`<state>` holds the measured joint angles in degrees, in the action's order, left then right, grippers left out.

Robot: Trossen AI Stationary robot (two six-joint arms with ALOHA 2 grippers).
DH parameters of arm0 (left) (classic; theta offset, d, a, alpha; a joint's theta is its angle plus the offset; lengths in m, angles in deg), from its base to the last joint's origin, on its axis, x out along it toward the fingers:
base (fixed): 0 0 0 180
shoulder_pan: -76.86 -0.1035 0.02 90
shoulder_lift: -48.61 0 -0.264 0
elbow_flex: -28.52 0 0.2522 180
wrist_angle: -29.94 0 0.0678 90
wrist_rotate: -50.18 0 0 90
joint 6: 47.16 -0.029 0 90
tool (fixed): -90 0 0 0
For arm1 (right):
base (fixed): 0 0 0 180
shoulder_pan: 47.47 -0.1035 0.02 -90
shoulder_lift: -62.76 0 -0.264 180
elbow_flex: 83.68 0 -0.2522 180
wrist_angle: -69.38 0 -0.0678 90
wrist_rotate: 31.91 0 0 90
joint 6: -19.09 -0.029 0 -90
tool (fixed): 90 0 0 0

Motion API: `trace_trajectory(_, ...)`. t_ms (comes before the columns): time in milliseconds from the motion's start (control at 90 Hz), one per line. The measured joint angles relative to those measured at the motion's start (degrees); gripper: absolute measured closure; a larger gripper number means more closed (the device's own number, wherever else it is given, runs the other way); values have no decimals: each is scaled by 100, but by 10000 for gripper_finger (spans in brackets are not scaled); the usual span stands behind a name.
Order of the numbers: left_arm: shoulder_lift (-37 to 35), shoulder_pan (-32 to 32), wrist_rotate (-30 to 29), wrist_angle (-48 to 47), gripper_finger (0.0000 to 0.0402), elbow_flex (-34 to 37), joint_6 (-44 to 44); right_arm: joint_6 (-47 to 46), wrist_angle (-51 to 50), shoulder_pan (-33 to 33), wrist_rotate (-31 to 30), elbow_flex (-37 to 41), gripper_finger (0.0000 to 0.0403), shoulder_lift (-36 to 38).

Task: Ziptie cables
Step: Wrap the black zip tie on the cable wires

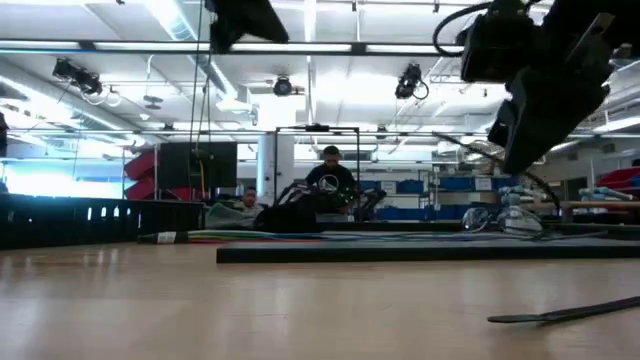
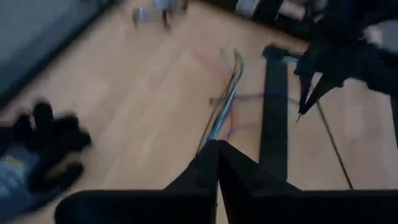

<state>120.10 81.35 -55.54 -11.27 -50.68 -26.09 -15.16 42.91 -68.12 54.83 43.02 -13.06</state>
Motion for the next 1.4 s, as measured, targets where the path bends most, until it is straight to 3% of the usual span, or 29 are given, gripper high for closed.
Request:
trace_trajectory(211, -903, 274, 12, 2396, 401, 1847, 163, -303, 1049, 12, 31, 786, 403, 491)
trace_trajectory(344, -936, 272, 711, 4551, 401, 3055, 542, -515, 1870, 155, 12, 1198, 403, 480)
trace_trajectory(478, -835, 264, 915, 6015, 401, 3760, 614, -744, 2662, 357, -245, 1477, 403, 469)
trace_trajectory(600, -835, 259, 918, 6537, 401, 4029, 425, -931, 2726, 475, -350, 1560, 403, 467)
trace_trajectory(833, -750, 259, 508, 6750, 401, 4040, 386, -1435, 2753, 544, -754, 1831, 403, 467)
trace_trajectory(922, -510, 173, 22, 6821, 398, 3925, 518, -1551, 2868, 542, -907, 1902, 403, 465)
trace_trajectory(1022, -174, -151, -48, 6840, 385, 3666, 489, -1488, 3147, 544, -922, 1898, 403, 465)
trace_trajectory(1089, 1, -421, 131, 6846, 370, 3425, 485, -1383, 3311, 577, -918, 1898, 403, 465)
trace_trajectory(1222, 428, -1004, 1083, 6621, 324, 2683, 826, -1223, 3465, 586, -947, 1898, 403, 465)
trace_trajectory(1400, 1381, -1791, 2624, 4861, 264, 1080, 1787, -1191, 3444, 551, -899, 1889, 403, 419)
